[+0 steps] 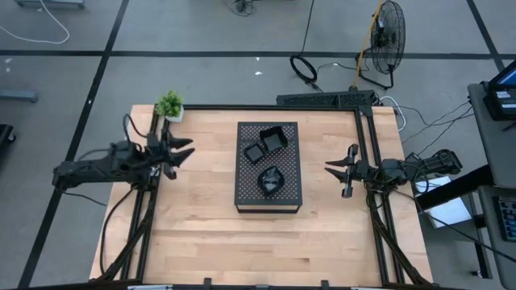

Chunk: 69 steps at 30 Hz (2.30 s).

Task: Pick & Place Mini shaped plates
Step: Return to Home Position

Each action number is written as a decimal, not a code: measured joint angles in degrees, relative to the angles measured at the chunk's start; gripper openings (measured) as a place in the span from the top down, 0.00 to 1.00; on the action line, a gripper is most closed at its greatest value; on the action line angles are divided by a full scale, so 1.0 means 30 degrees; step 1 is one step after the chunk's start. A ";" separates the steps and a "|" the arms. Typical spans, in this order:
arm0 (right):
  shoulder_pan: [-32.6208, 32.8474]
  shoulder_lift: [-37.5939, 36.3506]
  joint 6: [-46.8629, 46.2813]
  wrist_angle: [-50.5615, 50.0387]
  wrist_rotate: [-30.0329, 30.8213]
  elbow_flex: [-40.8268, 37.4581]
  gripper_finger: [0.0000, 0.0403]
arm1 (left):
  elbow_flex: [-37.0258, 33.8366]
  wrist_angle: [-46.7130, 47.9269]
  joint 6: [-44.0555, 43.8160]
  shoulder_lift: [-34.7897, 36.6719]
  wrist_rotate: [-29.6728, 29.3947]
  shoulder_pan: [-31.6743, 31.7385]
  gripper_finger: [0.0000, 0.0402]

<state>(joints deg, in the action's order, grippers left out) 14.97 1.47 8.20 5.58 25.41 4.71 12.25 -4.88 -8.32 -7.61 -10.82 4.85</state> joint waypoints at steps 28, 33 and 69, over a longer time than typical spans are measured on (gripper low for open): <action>0.0000 0.0002 -0.0005 0.0000 0.0000 0.0005 0.82 | -0.3804 -0.2149 0.1606 -0.0337 -0.0428 -0.0002 0.56; 0.0002 0.0002 -0.0005 0.0000 0.0000 0.0003 0.82 | -0.3804 -0.2151 0.1588 -0.0337 -0.0428 -0.0002 0.56; -0.0002 0.0002 -0.0005 0.0000 0.0000 0.0004 0.82 | -0.3796 -0.2157 0.1616 -0.0337 -0.0428 -0.0002 0.56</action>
<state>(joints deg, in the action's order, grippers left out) 14.96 1.48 8.19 5.58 25.41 4.72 0.86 -11.35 -3.47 -8.62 -12.10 4.84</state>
